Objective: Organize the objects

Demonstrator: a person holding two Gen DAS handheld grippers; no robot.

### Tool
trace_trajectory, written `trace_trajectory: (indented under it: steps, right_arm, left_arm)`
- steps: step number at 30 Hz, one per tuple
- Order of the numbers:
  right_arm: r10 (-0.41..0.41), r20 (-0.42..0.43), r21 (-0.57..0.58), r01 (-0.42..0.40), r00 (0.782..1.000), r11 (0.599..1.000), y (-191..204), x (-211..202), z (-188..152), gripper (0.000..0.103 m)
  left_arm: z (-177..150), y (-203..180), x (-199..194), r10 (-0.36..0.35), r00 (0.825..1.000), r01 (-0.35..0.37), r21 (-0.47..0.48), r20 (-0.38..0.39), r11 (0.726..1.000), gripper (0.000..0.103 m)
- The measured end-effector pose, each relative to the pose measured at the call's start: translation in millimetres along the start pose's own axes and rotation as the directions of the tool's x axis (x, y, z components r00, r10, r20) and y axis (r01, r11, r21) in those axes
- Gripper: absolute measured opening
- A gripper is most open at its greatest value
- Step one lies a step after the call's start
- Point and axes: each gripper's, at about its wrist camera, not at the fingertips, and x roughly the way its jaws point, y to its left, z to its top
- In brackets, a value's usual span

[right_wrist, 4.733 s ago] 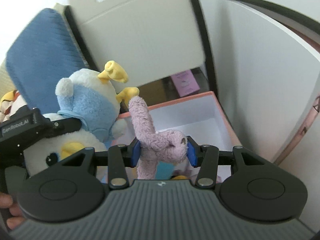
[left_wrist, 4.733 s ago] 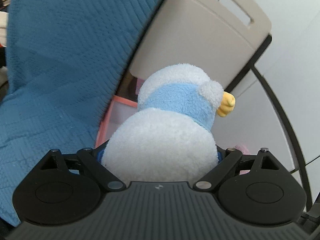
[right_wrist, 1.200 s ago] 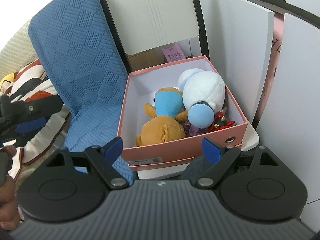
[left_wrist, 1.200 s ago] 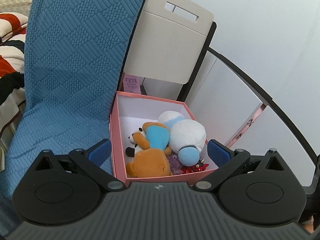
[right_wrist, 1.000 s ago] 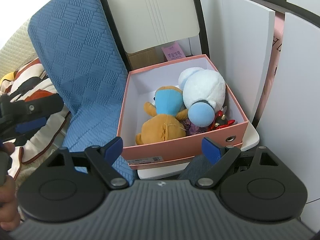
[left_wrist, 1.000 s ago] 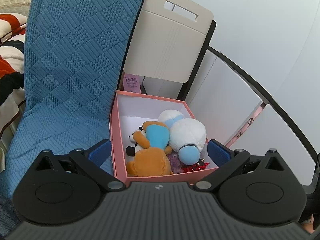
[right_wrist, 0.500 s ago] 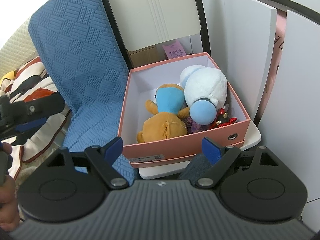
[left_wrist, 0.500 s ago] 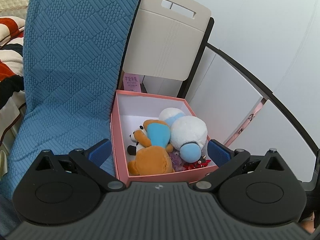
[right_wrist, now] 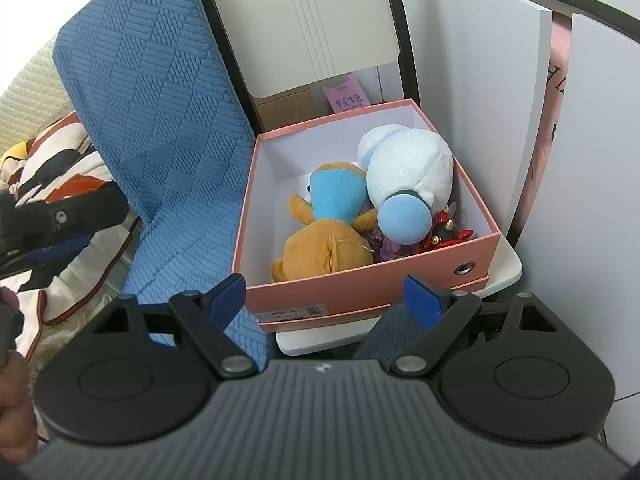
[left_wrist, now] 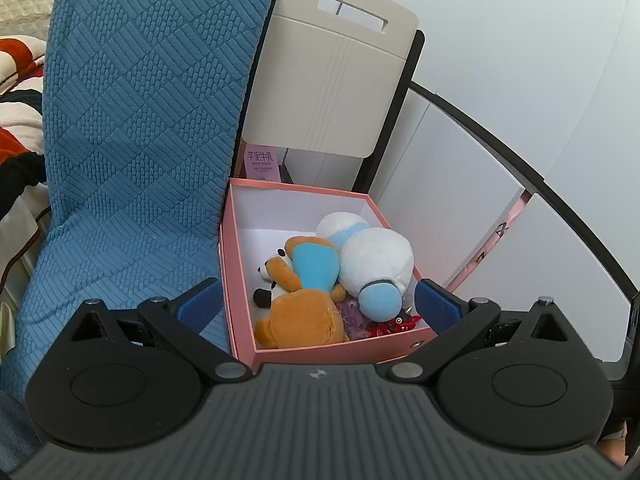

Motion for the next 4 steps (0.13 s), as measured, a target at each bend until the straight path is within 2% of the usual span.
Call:
trace_trajectory:
  steps: [4]
  right_arm:
    - [0.0, -0.002, 0.004, 0.0, 1.0, 1.0, -0.6, 0.5, -1.1, 0.087]
  left_arm:
    - [-1.0, 0.5, -1.1, -0.003, 1.0, 0.003, 0.002, 0.002, 1.0, 0.103]
